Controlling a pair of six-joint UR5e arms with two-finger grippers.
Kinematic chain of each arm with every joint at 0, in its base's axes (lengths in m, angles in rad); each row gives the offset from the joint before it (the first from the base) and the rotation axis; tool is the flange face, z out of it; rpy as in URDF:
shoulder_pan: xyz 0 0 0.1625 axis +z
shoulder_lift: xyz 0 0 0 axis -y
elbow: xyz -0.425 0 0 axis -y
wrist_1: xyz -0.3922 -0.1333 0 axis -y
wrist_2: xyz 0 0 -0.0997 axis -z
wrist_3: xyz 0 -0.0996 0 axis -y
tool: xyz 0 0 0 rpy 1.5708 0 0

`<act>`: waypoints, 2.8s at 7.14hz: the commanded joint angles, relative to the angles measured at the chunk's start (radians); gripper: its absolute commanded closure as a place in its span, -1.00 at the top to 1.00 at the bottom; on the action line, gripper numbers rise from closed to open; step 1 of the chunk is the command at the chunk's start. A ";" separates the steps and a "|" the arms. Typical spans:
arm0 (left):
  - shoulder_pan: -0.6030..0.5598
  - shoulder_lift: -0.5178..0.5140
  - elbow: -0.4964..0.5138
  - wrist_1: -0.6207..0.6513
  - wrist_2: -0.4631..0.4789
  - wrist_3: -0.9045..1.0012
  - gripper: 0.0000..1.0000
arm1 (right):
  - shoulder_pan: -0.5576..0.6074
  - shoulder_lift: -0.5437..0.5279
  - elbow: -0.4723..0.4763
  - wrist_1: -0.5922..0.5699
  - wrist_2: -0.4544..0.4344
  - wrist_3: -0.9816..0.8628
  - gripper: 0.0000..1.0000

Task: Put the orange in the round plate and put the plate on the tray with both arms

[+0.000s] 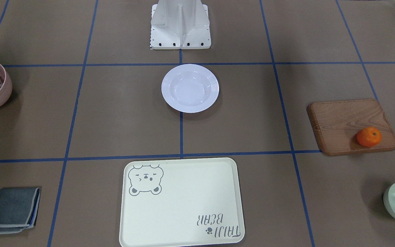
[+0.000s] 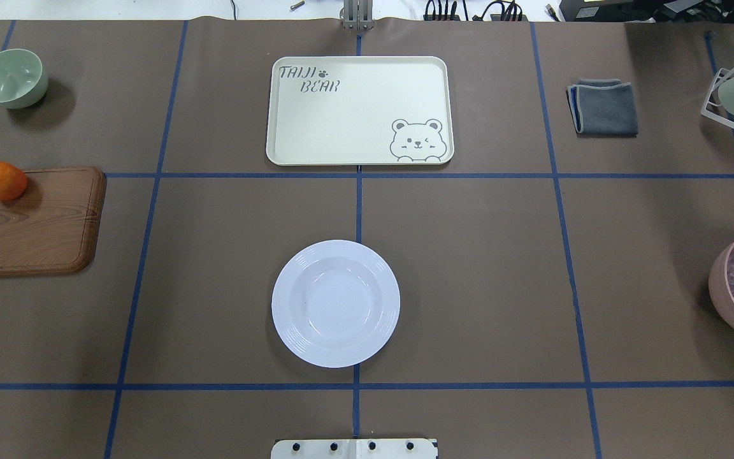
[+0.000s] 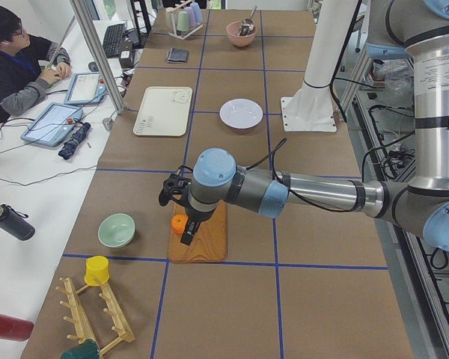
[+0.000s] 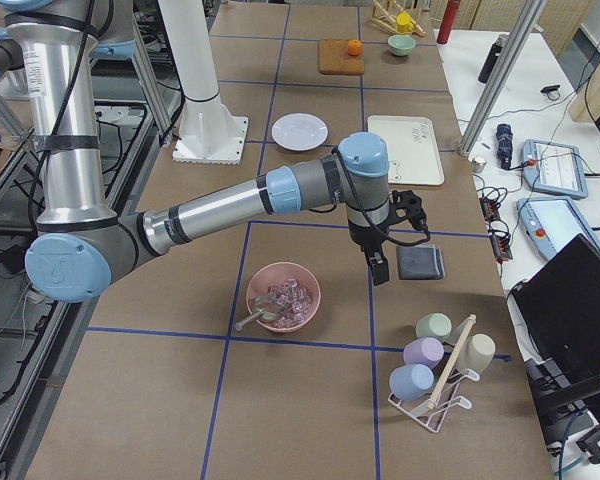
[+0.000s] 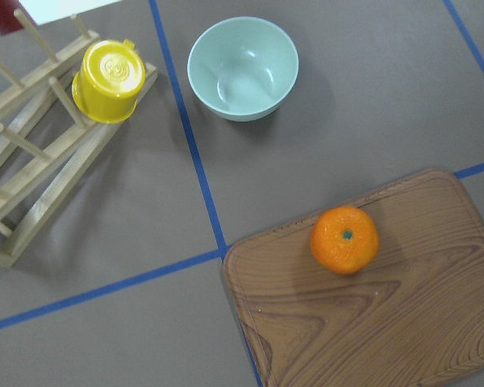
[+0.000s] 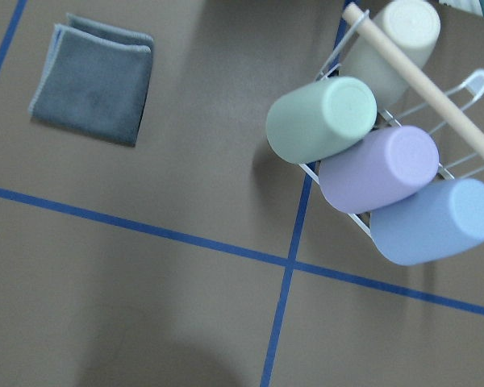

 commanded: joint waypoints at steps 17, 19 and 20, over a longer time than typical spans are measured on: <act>0.475 -0.210 0.450 -0.368 0.198 -0.443 0.98 | -0.265 -0.031 0.114 0.157 0.058 0.453 1.00; 0.513 -0.205 0.467 -0.407 0.264 -0.460 0.95 | -0.265 -0.039 0.114 0.157 0.058 0.452 1.00; 0.521 -0.200 0.470 -0.429 0.265 -0.463 0.85 | -0.265 -0.041 0.114 0.157 0.058 0.453 1.00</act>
